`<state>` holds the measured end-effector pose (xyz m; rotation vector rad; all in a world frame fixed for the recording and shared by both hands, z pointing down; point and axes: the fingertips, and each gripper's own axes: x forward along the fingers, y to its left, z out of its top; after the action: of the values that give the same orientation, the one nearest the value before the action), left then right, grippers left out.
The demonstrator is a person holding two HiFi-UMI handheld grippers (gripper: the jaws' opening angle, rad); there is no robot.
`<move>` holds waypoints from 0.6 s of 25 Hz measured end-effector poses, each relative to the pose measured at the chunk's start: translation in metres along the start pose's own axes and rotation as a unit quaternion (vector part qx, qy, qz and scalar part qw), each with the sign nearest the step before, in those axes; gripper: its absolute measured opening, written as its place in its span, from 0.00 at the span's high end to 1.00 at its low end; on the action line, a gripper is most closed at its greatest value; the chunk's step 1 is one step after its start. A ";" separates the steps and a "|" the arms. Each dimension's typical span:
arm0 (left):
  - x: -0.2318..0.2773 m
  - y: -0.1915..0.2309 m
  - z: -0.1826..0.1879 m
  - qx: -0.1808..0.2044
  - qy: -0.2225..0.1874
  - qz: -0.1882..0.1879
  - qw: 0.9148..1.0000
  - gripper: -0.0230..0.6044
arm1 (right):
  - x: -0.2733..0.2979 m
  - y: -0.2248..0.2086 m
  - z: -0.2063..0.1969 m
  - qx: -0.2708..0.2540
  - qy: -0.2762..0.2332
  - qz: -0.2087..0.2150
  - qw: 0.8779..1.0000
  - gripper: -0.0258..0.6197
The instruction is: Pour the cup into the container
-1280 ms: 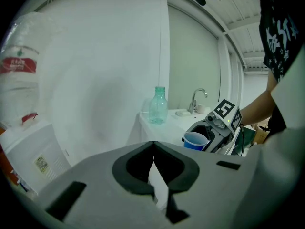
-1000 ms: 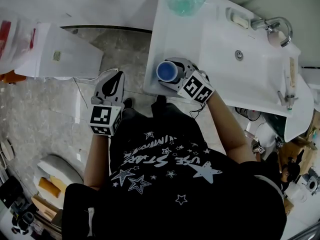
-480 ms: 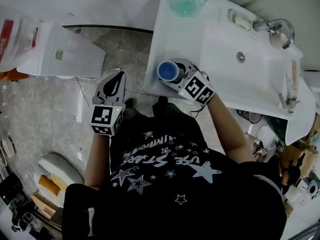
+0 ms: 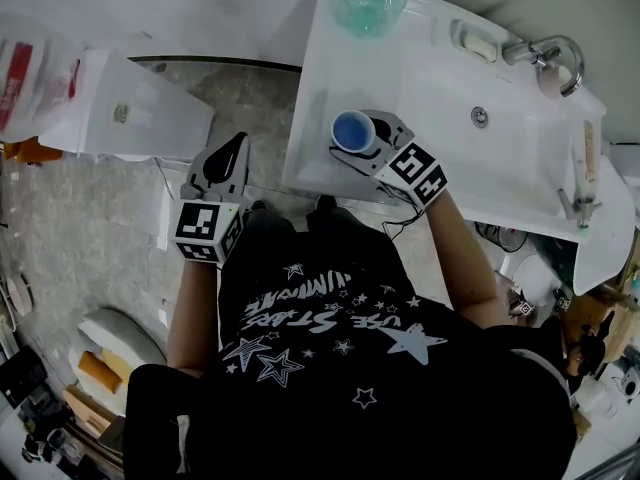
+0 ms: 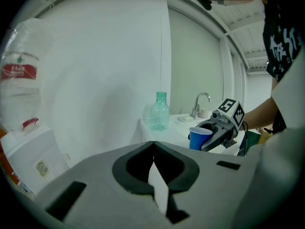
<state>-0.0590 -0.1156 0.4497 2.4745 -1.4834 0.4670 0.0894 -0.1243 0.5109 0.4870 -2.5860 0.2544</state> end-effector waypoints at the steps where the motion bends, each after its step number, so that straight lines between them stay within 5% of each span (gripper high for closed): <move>1: 0.001 0.001 0.004 0.002 -0.003 0.001 1.000 0.95 | -0.004 -0.004 0.003 0.003 -0.001 -0.003 1.000 0.52; 7: 0.014 0.011 0.028 0.017 -0.017 -0.002 1.000 0.95 | -0.029 -0.028 0.025 0.037 -0.005 -0.022 0.999 0.52; 15: 0.059 0.030 0.077 0.036 -0.049 -0.066 0.996 0.95 | -0.046 -0.067 0.053 0.069 0.012 -0.068 0.995 0.52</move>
<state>-0.0469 -0.2045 0.4013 2.6670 -1.3491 0.3852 0.1300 -0.1865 0.4479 0.7026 -2.5099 0.3901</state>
